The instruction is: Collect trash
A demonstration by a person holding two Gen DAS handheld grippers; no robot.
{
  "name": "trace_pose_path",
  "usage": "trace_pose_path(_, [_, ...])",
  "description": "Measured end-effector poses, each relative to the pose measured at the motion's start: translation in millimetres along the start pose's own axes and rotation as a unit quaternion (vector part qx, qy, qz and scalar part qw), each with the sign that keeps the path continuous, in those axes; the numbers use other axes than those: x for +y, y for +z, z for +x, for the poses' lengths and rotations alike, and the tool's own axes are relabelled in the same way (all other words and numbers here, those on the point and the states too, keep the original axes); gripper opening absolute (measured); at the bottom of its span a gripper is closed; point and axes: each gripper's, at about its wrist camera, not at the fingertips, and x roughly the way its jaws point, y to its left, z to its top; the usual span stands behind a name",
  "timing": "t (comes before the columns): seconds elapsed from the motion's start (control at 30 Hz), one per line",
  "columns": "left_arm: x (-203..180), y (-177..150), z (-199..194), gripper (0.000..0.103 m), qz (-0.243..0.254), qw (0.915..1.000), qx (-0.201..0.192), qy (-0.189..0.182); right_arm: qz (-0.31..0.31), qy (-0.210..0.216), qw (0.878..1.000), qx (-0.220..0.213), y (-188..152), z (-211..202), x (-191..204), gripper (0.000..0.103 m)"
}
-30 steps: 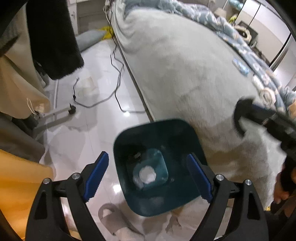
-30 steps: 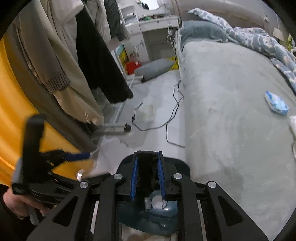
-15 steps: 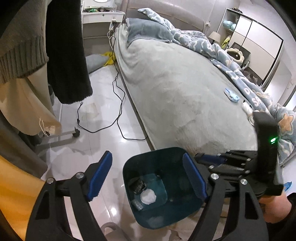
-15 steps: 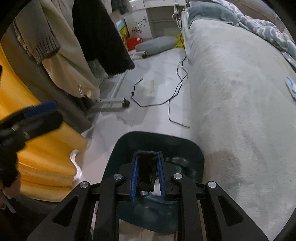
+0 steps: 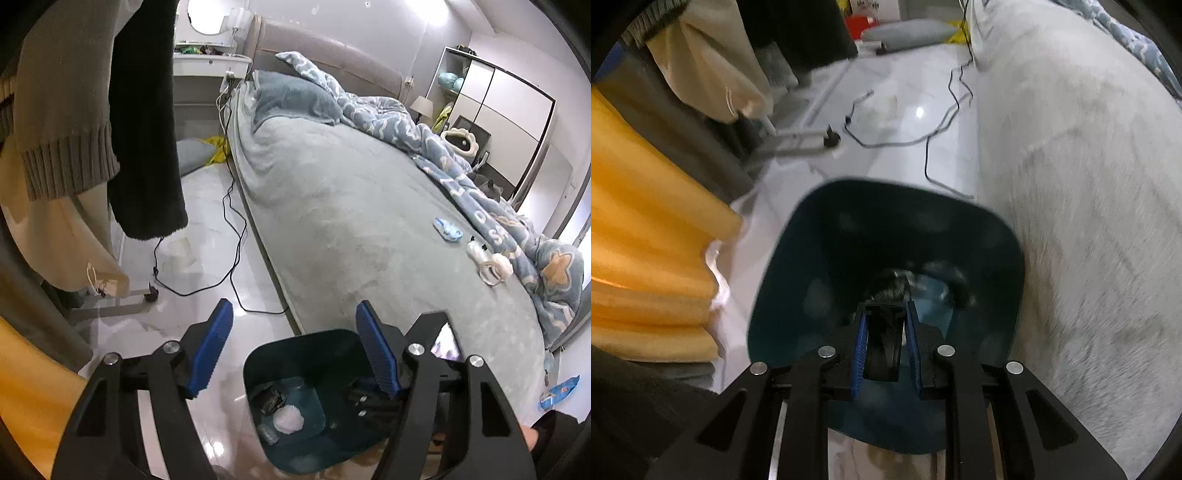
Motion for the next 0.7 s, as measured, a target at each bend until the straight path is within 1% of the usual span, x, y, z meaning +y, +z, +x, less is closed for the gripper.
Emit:
trace_pose_path(0.13, [-11.8, 4.6, -8.1, 0.071, 0.018, 0.9997, -0.015, 0.011, -0.001, -0.015, 1.000, 0.004, -2.9, -2.7, 3.7, 0.020])
trace_pose_path(0.2, [-19.9, 9.2, -14.3, 0.071, 0.030, 0.9988, -0.029, 0.025, -0.002, -0.017, 1.000, 0.002, -4.0, -6.2, 3.4, 0.022])
trace_pose_path(0.23, [-21.7, 10.2, -16.2, 0.071, 0.033, 0.9985, -0.034, 0.027, -0.002, -0.017, 1.000, 0.003, -5.3, -7.8, 3.6, 0.032])
trace_pose_path(0.27, [-26.7, 12.0, -20.4, 0.071, 0.041, 0.9977, -0.047, 0.028, -0.001, -0.017, 1.000, 0.003, -7.0, -9.1, 2.9, 0.040])
trace_pose_path(0.3, [-31.9, 13.5, -22.9, 0.071, 0.050, 0.9967, -0.056, 0.032, 0.000, -0.017, 1.000, 0.000, -8.1, -11.4, 1.7, 0.053])
trace_pose_path(0.4, [-44.6, 15.9, -25.6, 0.072, 0.073, 0.9935, -0.073, 0.049, 0.004, -0.015, 1.000, -0.013, -9.6, -21.9, -3.1, 0.055])
trace_pose_path(0.47, [-50.4, 17.7, -24.2, 0.073, 0.074, 0.9927, -0.080, 0.052, 0.009, -0.015, 1.000, -0.025, -9.5, -30.1, -7.4, 0.059])
trace_pose_path(0.53, [-55.2, 20.0, -21.9, 0.074, 0.070, 0.9929, -0.082, 0.050, 0.015, -0.016, 0.999, -0.041, -9.6, -40.9, -12.1, 0.071])
trace_pose_path(0.6, [-58.6, 22.0, -19.0, 0.074, 0.064, 0.9937, -0.081, 0.043, 0.020, -0.015, 0.998, -0.063, -10.7, -54.9, -17.1, 0.075])
trace_pose_path(0.63, [-58.8, 22.4, -18.6, 0.074, 0.063, 0.9939, -0.082, 0.039, 0.023, -0.014, 0.997, -0.073, -12.0, -61.2, -20.0, 0.081])
trace_pose_path(0.7, [-68.0, 23.5, -16.4, 0.074, 0.064, 0.9929, -0.092, 0.040, 0.031, -0.015, 0.995, -0.095, -16.3, -74.6, -27.9, 0.088])
